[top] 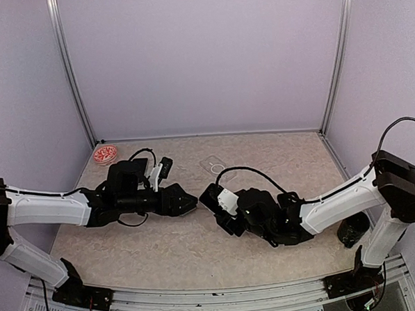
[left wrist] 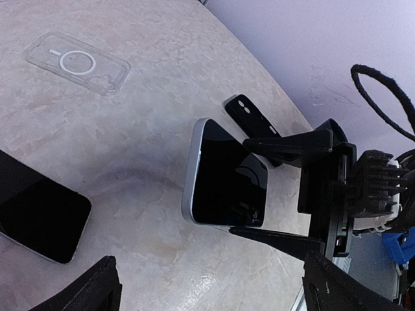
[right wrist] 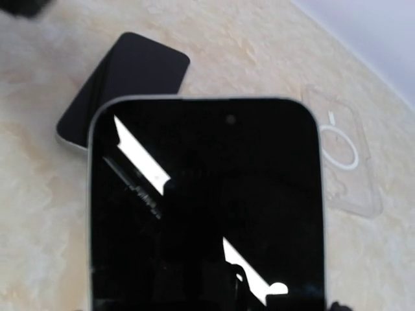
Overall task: Put the phone into the phone case
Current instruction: Pass from the right arm to the left
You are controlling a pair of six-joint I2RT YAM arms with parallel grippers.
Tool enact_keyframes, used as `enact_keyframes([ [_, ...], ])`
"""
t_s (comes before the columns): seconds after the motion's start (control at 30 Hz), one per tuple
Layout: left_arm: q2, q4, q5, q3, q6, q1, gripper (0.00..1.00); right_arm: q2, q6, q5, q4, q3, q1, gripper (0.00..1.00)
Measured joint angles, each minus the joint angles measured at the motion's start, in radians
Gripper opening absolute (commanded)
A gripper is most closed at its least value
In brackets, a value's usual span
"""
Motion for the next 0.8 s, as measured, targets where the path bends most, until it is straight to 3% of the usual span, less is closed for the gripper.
enact_keyframes([
  [0.5,0.084,0.034,0.093,0.038,-0.005,-0.019,0.82,-0.042,-0.108,0.024,0.15,-0.058,0.071,0.65],
  [0.8,0.122,0.084,0.135,0.045,-0.03,-0.028,0.58,-0.042,-0.136,0.026,0.18,-0.061,0.105,0.65],
])
